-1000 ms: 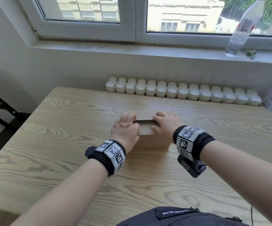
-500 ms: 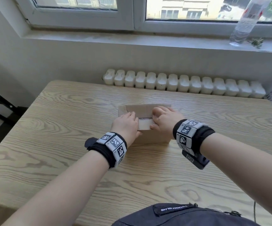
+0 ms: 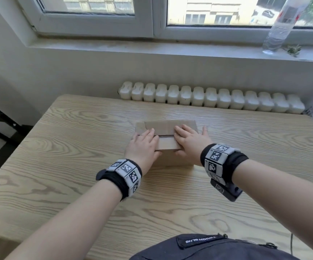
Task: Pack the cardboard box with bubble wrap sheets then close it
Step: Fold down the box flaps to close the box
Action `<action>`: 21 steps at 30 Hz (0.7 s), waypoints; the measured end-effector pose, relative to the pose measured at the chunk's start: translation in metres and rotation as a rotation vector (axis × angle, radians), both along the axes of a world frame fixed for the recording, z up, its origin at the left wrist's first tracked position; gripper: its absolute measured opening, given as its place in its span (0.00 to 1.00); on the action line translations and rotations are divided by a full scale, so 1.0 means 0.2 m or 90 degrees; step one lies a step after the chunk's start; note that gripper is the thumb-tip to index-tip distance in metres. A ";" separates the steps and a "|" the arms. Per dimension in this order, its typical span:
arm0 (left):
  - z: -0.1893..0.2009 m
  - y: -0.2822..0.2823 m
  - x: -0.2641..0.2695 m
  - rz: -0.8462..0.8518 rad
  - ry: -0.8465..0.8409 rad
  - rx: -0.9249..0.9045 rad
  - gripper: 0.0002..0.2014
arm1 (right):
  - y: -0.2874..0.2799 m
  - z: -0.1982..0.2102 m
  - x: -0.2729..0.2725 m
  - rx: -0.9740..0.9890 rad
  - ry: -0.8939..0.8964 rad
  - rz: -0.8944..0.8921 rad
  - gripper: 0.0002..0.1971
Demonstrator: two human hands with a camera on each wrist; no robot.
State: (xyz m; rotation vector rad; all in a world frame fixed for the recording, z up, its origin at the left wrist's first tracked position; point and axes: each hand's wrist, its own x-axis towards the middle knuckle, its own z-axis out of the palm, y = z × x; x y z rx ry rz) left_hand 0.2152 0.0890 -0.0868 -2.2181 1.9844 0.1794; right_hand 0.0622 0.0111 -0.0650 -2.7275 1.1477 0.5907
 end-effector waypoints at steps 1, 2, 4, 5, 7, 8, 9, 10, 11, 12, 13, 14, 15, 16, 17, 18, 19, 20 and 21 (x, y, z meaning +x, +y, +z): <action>0.00 0.02 0.00 0.022 0.011 -0.015 0.30 | 0.00 0.00 -0.01 0.013 -0.042 -0.020 0.34; 0.00 0.03 0.01 0.045 0.035 -0.027 0.31 | 0.00 0.00 -0.01 0.025 -0.085 -0.039 0.34; -0.01 0.03 0.02 0.070 0.094 -0.033 0.34 | 0.00 -0.01 -0.01 0.033 -0.144 -0.062 0.34; -0.01 0.03 0.02 0.070 0.099 -0.026 0.34 | 0.01 -0.02 -0.01 0.029 -0.151 -0.064 0.35; -0.03 0.01 0.02 0.064 0.070 0.005 0.34 | 0.01 -0.05 -0.01 0.015 -0.134 -0.062 0.35; -0.03 0.00 0.02 0.061 0.055 0.022 0.34 | 0.02 -0.06 -0.01 0.007 -0.121 -0.062 0.35; -0.04 -0.02 0.02 0.057 0.044 0.036 0.34 | 0.02 -0.07 -0.01 -0.001 -0.114 -0.068 0.34; -0.04 -0.03 0.02 0.050 0.039 0.047 0.34 | 0.02 -0.08 -0.02 -0.007 -0.110 -0.075 0.34; -0.04 -0.05 0.01 0.041 0.038 0.056 0.34 | 0.02 -0.08 -0.03 -0.015 -0.106 -0.082 0.34; -0.03 -0.08 0.00 0.033 0.038 0.063 0.34 | 0.02 -0.08 -0.04 -0.025 -0.100 -0.087 0.34; -0.03 -0.10 -0.01 0.024 0.037 0.068 0.34 | 0.00 -0.09 -0.04 -0.034 -0.093 -0.094 0.34; -0.03 -0.14 -0.02 0.015 0.036 0.071 0.34 | -0.02 -0.09 -0.05 -0.037 -0.089 -0.104 0.34; -0.03 -0.17 -0.04 0.007 0.033 0.073 0.35 | -0.04 -0.09 -0.07 -0.036 -0.088 -0.119 0.35; -0.03 -0.20 -0.05 -0.001 0.030 0.074 0.35 | -0.06 -0.09 -0.08 -0.034 -0.089 -0.135 0.35; -0.03 -0.24 -0.07 -0.009 0.027 0.076 0.35 | -0.09 -0.09 -0.09 -0.033 -0.088 -0.149 0.36; -0.02 -0.28 -0.08 -0.016 0.022 0.078 0.35 | -0.11 -0.10 -0.10 -0.035 -0.085 -0.160 0.36; -0.02 -0.31 -0.09 -0.022 0.014 0.080 0.34 | -0.14 -0.10 -0.11 -0.036 -0.081 -0.169 0.36; -0.02 -0.35 -0.10 -0.027 0.003 0.080 0.34 | -0.17 -0.11 -0.11 -0.039 -0.078 -0.175 0.36; -0.01 -0.39 -0.11 -0.031 -0.008 0.079 0.34 | -0.20 -0.11 -0.11 -0.042 -0.074 -0.179 0.36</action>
